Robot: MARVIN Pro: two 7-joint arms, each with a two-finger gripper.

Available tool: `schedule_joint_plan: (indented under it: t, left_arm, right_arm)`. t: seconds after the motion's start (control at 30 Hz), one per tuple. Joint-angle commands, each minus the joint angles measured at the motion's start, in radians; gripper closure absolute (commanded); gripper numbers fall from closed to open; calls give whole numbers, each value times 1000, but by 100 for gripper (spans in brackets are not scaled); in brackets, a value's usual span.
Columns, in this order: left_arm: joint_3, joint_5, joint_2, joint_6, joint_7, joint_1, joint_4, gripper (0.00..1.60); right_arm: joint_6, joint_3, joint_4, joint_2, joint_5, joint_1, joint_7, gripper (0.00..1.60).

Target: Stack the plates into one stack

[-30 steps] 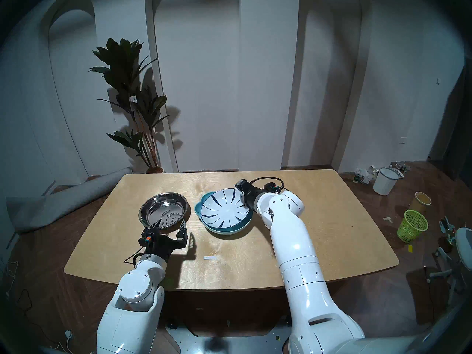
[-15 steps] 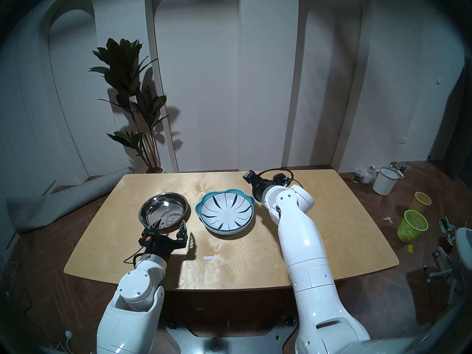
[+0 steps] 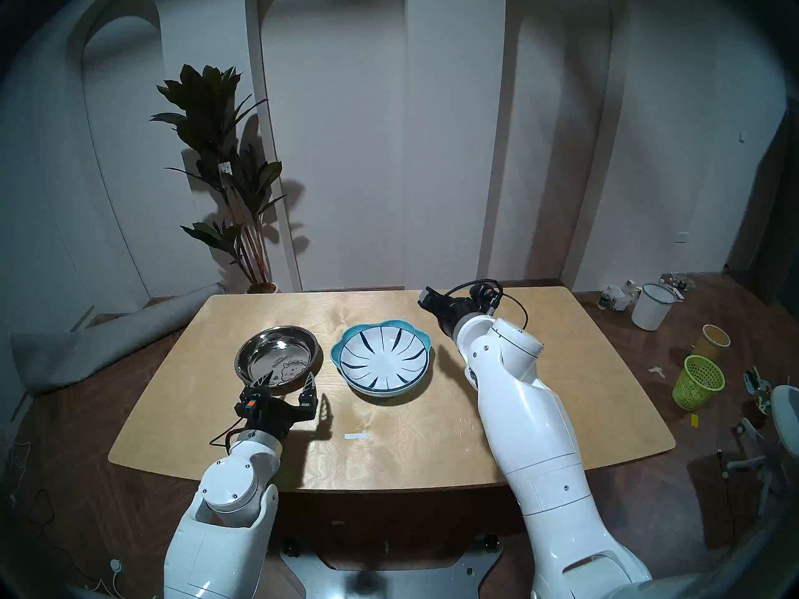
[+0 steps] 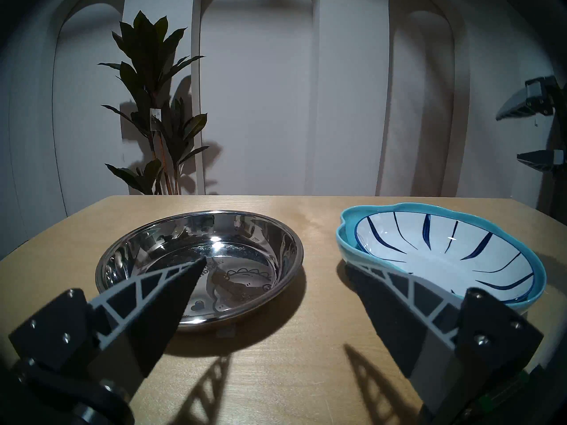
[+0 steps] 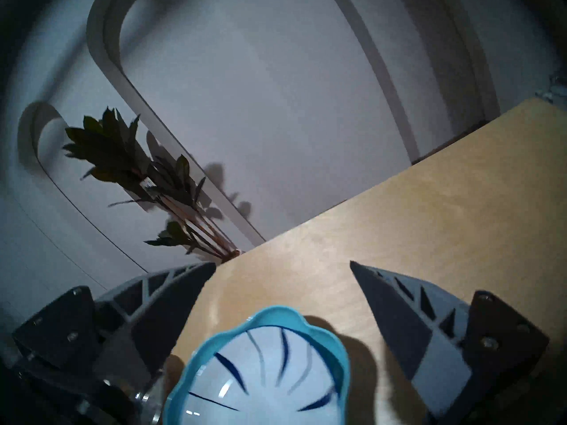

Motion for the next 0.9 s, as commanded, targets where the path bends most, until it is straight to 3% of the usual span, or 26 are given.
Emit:
schedule_joint_plan:
  t: [0.0, 0.2, 0.37, 0.57, 0.87]
  left_arm:
    - [0, -1, 3, -7, -4, -18, -27, 0]
    - [8, -2, -1, -7, -8, -20, -29, 0]
    - [11, -2, -1, -8, -9, -22, -29, 0]
    - [7, 1, 0, -11, -3, -37, -24, 0]
    - [-27, 41, 13, 0, 44, -73, -42, 0]
  right_arm:
    - [-105, 53, -69, 107, -120, -92, 56, 0]
    - [-205, 93, -95, 185, -188, -143, 141, 0]
    - [-263, 111, -76, 213, -233, -163, 201, 0]
    - [-365, 170, -27, 223, -246, -187, 323, 0]
    - [-490, 229, 22, 210, -243, -220, 434, 0]
